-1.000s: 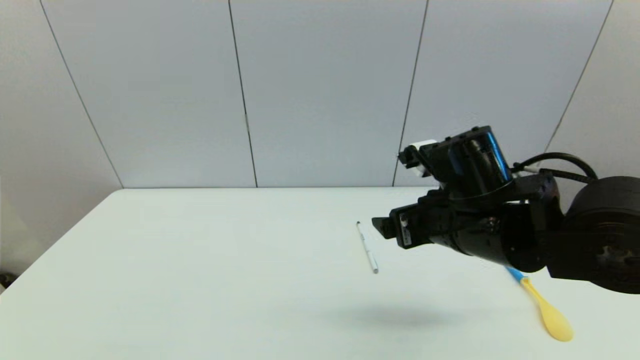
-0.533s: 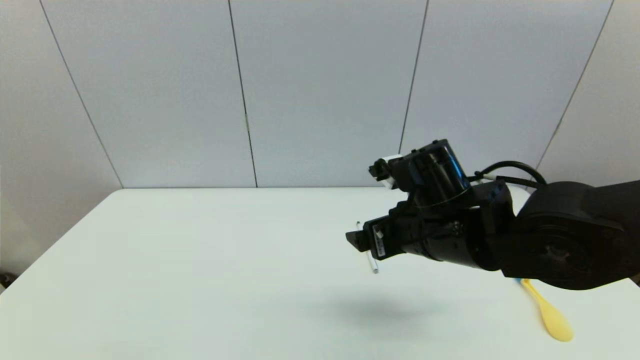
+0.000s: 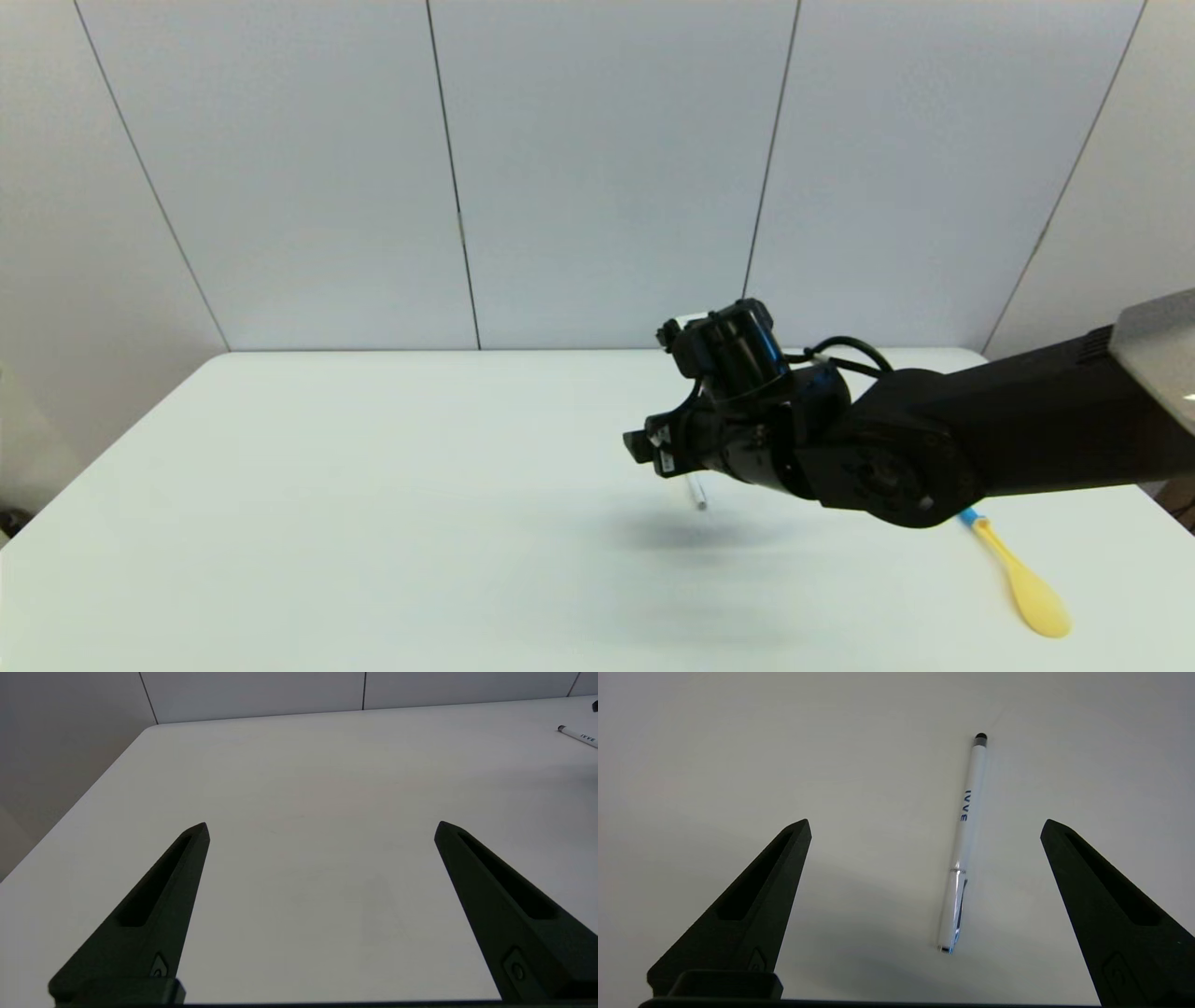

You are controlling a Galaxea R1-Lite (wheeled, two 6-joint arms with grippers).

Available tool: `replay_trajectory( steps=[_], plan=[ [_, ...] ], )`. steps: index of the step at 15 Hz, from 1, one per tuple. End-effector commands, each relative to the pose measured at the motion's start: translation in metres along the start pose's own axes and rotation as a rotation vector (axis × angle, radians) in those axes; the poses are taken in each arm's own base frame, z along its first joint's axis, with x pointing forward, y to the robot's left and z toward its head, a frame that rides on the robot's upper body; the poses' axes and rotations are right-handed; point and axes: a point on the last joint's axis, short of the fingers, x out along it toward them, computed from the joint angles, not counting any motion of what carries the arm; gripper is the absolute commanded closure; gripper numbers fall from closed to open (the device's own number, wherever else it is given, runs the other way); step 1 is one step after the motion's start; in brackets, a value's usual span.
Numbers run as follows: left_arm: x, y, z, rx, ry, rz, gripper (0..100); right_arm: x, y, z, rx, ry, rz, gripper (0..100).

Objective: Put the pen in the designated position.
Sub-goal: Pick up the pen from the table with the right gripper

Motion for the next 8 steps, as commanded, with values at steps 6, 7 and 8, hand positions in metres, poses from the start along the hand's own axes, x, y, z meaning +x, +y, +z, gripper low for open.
replay_trajectory(
  steps=[6,7,8],
  plan=[
    [0.001,0.000,-0.003,0.000,0.012,-0.001,0,0.048,-0.021,-0.003,0.059,0.035,-0.131,0],
    [0.001,0.000,-0.003,0.000,0.012,-0.001,0,0.049,-0.022,-0.005,0.056,0.044,-0.133,0],
    [0.001,0.000,-0.003,0.000,0.012,-0.001,0,0.049,-0.022,-0.005,0.055,0.050,-0.134,0]
  ],
)
